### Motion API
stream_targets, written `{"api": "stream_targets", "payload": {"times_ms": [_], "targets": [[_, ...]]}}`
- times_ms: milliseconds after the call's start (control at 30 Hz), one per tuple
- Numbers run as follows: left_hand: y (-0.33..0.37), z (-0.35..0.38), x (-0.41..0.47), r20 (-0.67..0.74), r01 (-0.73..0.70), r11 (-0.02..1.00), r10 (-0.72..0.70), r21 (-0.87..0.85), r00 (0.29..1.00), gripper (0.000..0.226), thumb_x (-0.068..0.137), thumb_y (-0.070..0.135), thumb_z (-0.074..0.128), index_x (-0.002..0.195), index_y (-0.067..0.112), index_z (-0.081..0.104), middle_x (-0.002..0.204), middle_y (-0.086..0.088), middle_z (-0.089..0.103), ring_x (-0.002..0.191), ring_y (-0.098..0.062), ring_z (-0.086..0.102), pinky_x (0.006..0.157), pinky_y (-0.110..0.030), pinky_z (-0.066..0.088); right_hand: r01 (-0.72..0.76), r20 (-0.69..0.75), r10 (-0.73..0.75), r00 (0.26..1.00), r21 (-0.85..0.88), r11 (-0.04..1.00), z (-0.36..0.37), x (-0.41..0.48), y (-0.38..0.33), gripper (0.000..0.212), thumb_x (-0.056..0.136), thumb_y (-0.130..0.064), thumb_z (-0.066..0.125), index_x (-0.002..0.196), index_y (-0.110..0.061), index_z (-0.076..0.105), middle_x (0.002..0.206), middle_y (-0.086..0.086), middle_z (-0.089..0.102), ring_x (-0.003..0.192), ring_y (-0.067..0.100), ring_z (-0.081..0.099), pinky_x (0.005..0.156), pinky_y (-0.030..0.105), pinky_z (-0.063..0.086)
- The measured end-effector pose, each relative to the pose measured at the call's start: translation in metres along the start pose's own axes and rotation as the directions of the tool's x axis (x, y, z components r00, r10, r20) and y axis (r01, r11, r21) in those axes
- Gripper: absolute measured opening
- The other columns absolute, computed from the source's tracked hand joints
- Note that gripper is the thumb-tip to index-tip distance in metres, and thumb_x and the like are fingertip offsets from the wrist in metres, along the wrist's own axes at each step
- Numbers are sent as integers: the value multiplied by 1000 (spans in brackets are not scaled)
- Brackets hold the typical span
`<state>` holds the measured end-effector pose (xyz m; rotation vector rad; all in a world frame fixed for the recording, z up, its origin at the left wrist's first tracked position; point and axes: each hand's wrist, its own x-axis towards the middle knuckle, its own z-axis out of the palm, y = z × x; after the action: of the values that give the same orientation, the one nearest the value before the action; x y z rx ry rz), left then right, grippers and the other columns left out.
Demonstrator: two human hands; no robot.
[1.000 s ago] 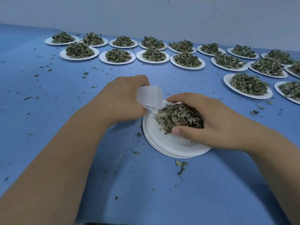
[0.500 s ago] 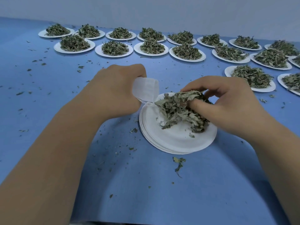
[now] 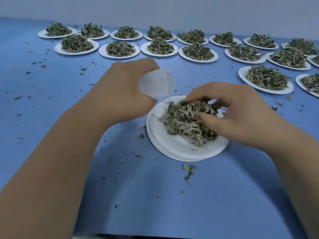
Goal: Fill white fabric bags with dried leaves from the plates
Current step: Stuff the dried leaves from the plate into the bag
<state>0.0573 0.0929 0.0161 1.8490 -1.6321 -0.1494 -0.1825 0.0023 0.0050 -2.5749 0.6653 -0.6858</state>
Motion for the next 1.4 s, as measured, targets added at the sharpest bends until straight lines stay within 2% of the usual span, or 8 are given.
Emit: {"api": "stream_targets", "payload": {"times_ms": [133,300,533,733,833,1067,1200,1400], "targets": [[7,12,0,70,-53,998,50,42,996,30,81,20,66,106,36,60,93,7,65,84,-16,60,68,-39,54,-39,-211,45,976,35,999,-1,4,2,24,83,-20,81,101,-33,73,93,-24,71,91,-3,65,81,8,46],[6,15,1,94,-52,997,47,51,994,28,81,25,67,106,36,60,92,6,65,83,-19,61,70,-43,55,-19,-335,82,939,187,982,-5,4,-5,18,80,-24,82,96,-29,74,91,-14,73,87,7,70,83,24,57],[9,25,2,109,-86,996,82,37,991,23,79,29,71,99,32,60,88,5,65,81,-20,61,68,-46,54,-52,-287,104,952,182,982,4,7,-14,16,78,-21,79,91,-29,75,88,-18,74,87,5,70,83,28,57],[12,35,4,61,-151,984,146,93,987,20,69,24,58,69,25,38,58,0,40,53,-17,37,49,-39,33,-52,-242,103,965,209,977,17,11,-20,29,77,-25,84,86,-47,68,96,-20,68,83,-9,61,75,7,38],[12,37,5,68,-150,972,140,183,988,17,73,24,56,69,24,40,59,1,46,55,-19,45,51,-42,40,-25,-221,98,970,309,951,18,13,-21,31,80,-21,86,86,-47,70,93,-19,68,74,-10,60,69,5,39],[13,34,4,74,-194,963,183,187,980,17,75,35,57,90,28,59,69,5,60,67,-20,57,58,-40,50,-11,-86,64,994,511,860,13,10,-22,37,83,0,72,109,-26,73,108,-8,76,106,8,71,91,27,57],[19,34,5,38,-218,955,215,202,976,20,74,37,52,68,25,37,58,2,46,56,-21,47,51,-40,42,-52,-164,154,974,502,863,12,14,-22,29,79,3,80,92,-20,66,99,4,76,93,26,74,86,55,58],[34,30,16,76,-229,939,216,258,973,14,75,24,62,83,25,51,63,3,49,60,-23,51,49,-33,36,-75,-286,148,947,253,965,12,20,-22,29,75,-14,78,78,-42,72,90,-11,73,66,12,61,60,20,48]]}}
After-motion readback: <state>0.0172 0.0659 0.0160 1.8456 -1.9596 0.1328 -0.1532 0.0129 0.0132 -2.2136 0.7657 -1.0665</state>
